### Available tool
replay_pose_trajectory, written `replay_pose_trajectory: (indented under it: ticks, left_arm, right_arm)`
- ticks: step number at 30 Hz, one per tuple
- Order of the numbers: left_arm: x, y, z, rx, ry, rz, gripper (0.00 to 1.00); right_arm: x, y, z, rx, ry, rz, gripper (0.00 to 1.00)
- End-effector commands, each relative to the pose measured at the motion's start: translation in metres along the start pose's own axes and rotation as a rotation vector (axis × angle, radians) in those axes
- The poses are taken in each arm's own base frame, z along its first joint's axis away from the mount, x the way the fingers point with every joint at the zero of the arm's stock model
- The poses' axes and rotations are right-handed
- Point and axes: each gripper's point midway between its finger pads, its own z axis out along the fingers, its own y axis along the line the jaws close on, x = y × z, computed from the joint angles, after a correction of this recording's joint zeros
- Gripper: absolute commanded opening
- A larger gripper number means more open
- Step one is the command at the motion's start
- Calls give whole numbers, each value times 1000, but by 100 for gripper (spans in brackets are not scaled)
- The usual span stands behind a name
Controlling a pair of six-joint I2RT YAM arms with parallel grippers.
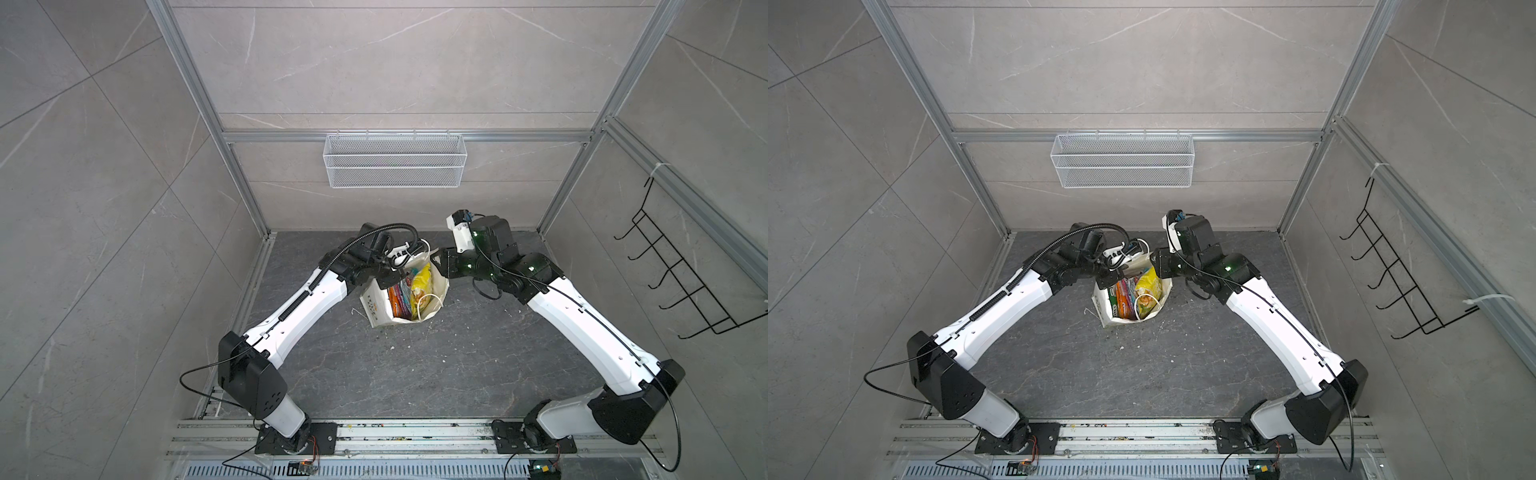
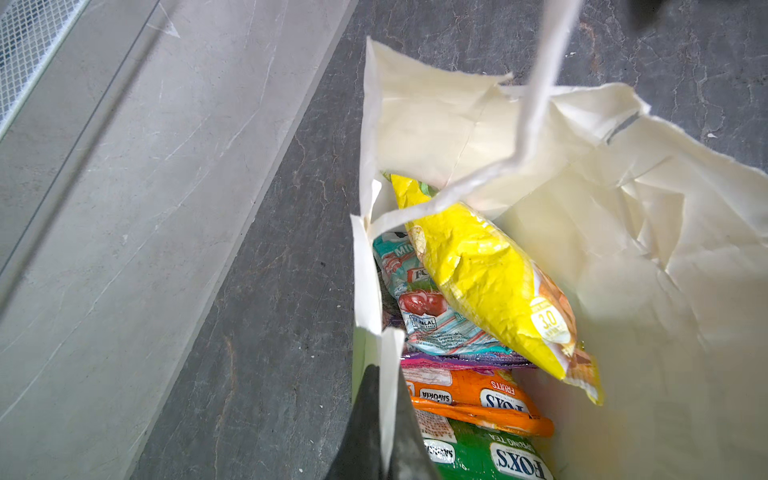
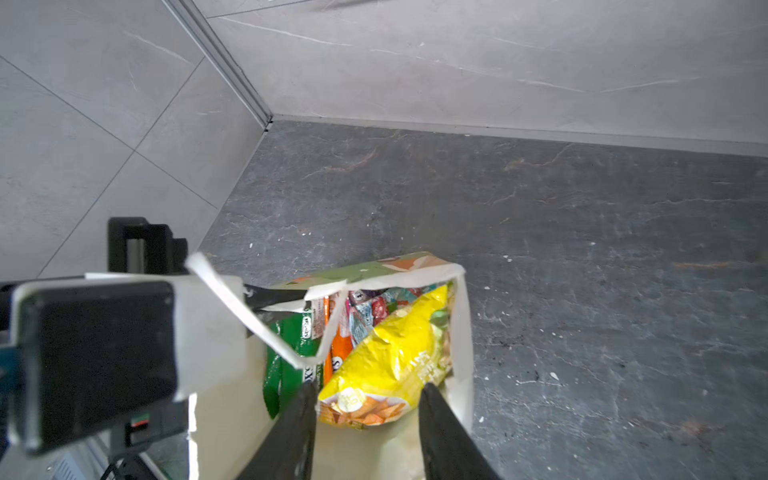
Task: Take the snacks out of the paper bag
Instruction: 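Lower the right gripper into the bag and grasp the yellow chip packet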
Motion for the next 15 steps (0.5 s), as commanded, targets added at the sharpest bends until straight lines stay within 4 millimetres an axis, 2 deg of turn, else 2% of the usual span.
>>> replay_pose_trajectory:
  ticks: [1,6,9,12,15]
  left_arm:
    - [-40,11,-33,-62,-152,28,0]
    - [-41,14,-31,-72,-147,26,0]
    - [-43,13,-31,-67,-153,27,0]
    - [-45,14,-31,-65,-159,28,0]
    - [-47,14,-31,-65,-163,33,0]
  right_arm:
    - [18,15,5,-49,99,-38,36]
    - [34,14,13,7,144,-57,37]
    - [45,7,23,25,145,-28,37]
    - [57,12,35,-19,174,-10,38]
    - [67,12,43,-19,211,5,44]
